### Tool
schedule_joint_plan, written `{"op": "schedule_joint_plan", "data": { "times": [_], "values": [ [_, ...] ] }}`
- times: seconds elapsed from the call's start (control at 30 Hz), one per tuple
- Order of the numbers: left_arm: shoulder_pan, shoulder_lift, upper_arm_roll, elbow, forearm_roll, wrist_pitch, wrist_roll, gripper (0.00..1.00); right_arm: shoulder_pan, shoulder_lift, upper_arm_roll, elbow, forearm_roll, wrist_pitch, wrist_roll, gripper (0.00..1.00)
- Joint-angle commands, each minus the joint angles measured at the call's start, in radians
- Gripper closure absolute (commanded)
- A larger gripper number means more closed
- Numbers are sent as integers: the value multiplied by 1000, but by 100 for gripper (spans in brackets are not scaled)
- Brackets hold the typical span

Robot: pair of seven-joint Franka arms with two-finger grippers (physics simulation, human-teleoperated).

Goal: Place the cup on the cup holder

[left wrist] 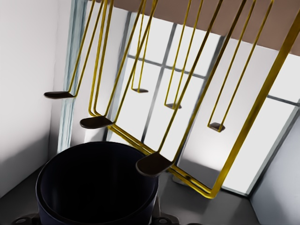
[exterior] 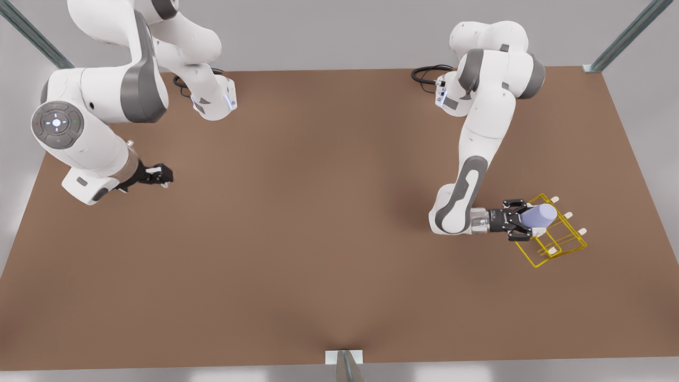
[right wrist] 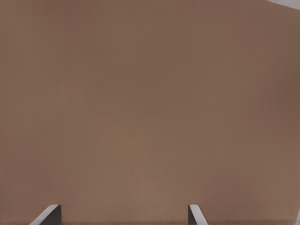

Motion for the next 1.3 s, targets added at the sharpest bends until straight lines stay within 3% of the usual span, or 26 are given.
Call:
{"op": "schedule_joint_plan", "data": {
  "times": [0.0,0.43,1.03,1.07,1.1,1.27],
  "values": [
    [0,-4,2,-1,1,-17,-18,15,1,-1,0,1,0,3,1,0],
    [-16,-50,0,-130,-4,-84,-53,15,-2,-2,-2,2,-7,0,2,0],
    [-25,13,-6,-87,-53,-41,-128,15,-18,39,-2,56,42,35,-2,0],
    [-25,15,-6,-87,-53,-41,-128,14,-18,39,-2,56,42,35,-1,0],
    [-25,16,-6,-87,-53,-41,-128,0,-15,39,-2,56,40,35,2,0],
    [-25,16,-6,-87,-53,-43,-128,0,-16,39,-2,51,42,29,-4,0]
  ]
}}
